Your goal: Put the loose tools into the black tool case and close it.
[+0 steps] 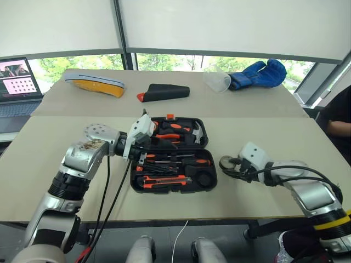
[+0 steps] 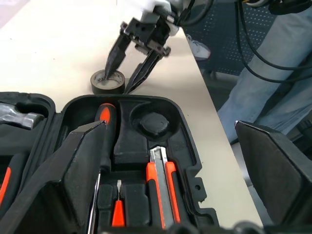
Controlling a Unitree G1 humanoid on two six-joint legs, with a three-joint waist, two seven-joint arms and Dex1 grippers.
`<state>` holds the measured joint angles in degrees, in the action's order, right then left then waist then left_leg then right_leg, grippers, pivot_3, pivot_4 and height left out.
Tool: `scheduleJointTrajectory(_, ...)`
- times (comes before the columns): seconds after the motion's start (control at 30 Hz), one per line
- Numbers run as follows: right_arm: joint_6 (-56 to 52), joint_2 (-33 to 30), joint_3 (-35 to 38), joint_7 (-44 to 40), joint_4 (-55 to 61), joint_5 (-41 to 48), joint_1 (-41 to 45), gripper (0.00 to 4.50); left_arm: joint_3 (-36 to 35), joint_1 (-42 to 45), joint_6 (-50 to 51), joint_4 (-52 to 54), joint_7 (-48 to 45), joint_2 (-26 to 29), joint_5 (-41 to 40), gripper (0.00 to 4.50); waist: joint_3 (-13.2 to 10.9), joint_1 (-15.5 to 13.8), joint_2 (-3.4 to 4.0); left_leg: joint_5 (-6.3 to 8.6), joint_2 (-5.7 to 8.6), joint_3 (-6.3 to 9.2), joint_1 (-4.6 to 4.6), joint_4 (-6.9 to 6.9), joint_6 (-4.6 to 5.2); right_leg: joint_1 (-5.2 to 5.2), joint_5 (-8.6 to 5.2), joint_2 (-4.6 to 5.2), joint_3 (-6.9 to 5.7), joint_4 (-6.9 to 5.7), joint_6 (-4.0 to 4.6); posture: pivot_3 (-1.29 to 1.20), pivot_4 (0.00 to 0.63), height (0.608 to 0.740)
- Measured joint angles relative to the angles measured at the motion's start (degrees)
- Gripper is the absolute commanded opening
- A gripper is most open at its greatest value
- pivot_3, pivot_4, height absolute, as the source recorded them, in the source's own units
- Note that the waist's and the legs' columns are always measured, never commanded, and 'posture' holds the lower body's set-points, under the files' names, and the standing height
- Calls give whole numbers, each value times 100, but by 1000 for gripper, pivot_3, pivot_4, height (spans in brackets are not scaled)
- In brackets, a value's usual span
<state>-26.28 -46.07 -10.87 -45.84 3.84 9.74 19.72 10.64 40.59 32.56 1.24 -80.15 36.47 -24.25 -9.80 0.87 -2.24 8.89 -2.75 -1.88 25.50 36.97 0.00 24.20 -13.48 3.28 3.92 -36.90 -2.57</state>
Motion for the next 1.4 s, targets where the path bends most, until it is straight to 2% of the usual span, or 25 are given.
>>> scheduleJointTrajectory(0.03, 24, 14, 0, -21, -25, -19, 6, 2361, 6, 0, 10, 12, 17, 0, 0, 4500, 0, -6, 0, 0, 0, 0, 0, 0, 0, 0, 0, 1, 0, 0, 0, 0, 150, 740)
scheduleJointTrajectory(0.17, 77, 41, 1, -132, -79, -73, 6, 1398, 10, 0, 16, 12, 57, 1, 0, 4500, 0, -7, 0, 0, 0, 0, 0, 1, 0, 0, 0, 1, 0, 0, 0, 0, 150, 740)
scheduleJointTrajectory(0.27, 126, 81, 1, -190, -94, -127, -6, 316, 32, 1, 14, 12, 50, 3, 1, 4500, 0, -3, 0, 0, 0, 0, -1, 1, 0, 0, 0, 0, 0, 0, 0, 0, 150, 740)
scheduleJointTrajectory(0.3, 154, 81, 21, -203, -91, -156, -3, 89, 58, 1, 10, 11, 28, 7, 3, 4500, 0, -3, 0, 0, 0, 0, -1, 0, 0, -1, 0, 0, 0, 0, 0, 0, 150, 740)
scheduleJointTrajectory(0.5, -18, 27, 326, -561, 157, 176, -70, 89, 110, 0, -69, 10, -134, 45, 12, 4500, 0, -5, 0, 0, 0, 0, 0, 0, 0, 0, 1, 0, 0, -1, -1, 0, 150, 740)
scheduleJointTrajectory(0.63, -987, -66, 717, -1039, 1511, 1387, 4, 89, 232, -87, -478, 31, -404, 232, 147, 4500, -1, 33, 3, 0, -8, 1, -4, -5, 0, 2, 0, -5, 1, -6, 2, 0, 150, 740)
scheduleJointTrajectory(0.7, -1462, -54, 620, -1087, 2224, 1752, 258, 89, 348, -192, -754, 31, -506, 293, 282, 4500, -1, 40, 3, 0, -12, 1, -7, -7, 0, 2, -3, -10, 0, -8, 7, 0, 150, 740)
scheduleJointTrajectory(0.77, -1623, -52, 325, -1066, 2524, 1759, 411, 89, 433, -250, -861, 37, -547, 291, 339, 4500, -1, 18, 2, 0, -12, 1, -8, -6, -1, 2, -21, -9, -1, -8, 39, 0, 150, 740)
scheduleJointTrajectory(0.87, -1654, -64, -188, -1033, 2499, 1489, 405, 89, 429, -257, -854, 142, -551, 350, 350, 4500, -1, -28, 1, 0, -2, -5, -1, -2, -1, 5, -19, 8, -2, -3, 36, 0, 150, 740)
scheduleJointTrajectory(1.03, -1647, -69, -356, -920, 2307, 1209, 398, 89, 419, -257, -845, 274, -549, 400, 348, 4500, -1, -16, 1, 0, -3, -14, 2, 3, -1, 2, -15, 11, 0, 7, 30, 0, 150, 740)
scheduleJointTrajectory(1.23, -1601, -143, -471, -934, 2213, 1053, 244, 1986, 417, -256, -817, 274, -470, 420, 365, 4500, -1, -14, 1, 0, -6, -14, 1, 0, -1, 5, -16, 4, 0, 1, 29, 0, 150, 740)
scheduleJointTrajectory(1.27, -1620, -87, -462, -953, 2226, 1137, 231, 2159, 418, -249, -786, 274, -453, 418, 365, 4500, -1, -10, 1, 0, -6, -14, 1, 0, -1, 5, -16, 4, 0, 1, 28, 0, 150, 740)
scheduleJointTrajectory(1.3, -1633, -39, -459, -966, 2249, 1179, 225, 2663, 419, -236, -762, 273, -437, 412, 366, 4500, -1, -5, 1, 0, -6, -14, 1, 0, -1, 6, -16, 4, 0, 1, 28, 0, 150, 740)
scheduleJointTrajectory(1.4, -1670, -19, -447, -979, 2333, 1197, 219, 3586, 419, -192, -755, 249, -427, 399, 381, 4500, -1, -6, 1, 0, -6, -14, 1, 1, -1, 5, -17, 4, 0, 2, 30, 0, 150, 740)
